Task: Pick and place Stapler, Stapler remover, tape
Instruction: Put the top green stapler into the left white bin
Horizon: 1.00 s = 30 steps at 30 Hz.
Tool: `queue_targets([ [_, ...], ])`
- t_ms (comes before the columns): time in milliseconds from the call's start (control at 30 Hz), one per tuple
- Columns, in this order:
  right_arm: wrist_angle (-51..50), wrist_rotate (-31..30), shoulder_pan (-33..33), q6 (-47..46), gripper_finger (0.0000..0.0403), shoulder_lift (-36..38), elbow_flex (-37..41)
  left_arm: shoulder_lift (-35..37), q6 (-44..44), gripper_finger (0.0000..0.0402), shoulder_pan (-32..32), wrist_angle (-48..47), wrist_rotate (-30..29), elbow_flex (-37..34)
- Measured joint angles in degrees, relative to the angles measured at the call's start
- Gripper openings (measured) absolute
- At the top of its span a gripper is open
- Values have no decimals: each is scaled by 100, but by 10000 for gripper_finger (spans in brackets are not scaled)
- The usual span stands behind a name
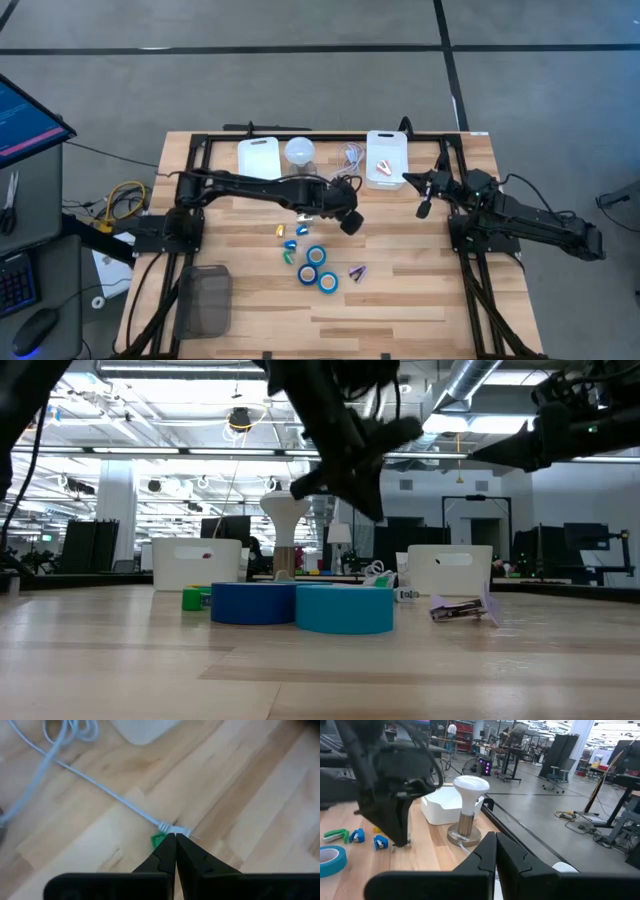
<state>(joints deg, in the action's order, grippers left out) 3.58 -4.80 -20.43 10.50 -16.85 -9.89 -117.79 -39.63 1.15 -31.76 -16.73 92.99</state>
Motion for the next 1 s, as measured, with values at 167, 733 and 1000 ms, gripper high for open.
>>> queue_targets([
  [167,-53,0,2,0,0,-1,0,-241,28,18,48,11,28,-2],
  [733,-165,0,0,0,0,1,2,-269,-94,176,-45,45,347,-342],
  [1000,-153,0,0,0,0,-1,0,-269,-120,197,-9,797,353,-663],
])
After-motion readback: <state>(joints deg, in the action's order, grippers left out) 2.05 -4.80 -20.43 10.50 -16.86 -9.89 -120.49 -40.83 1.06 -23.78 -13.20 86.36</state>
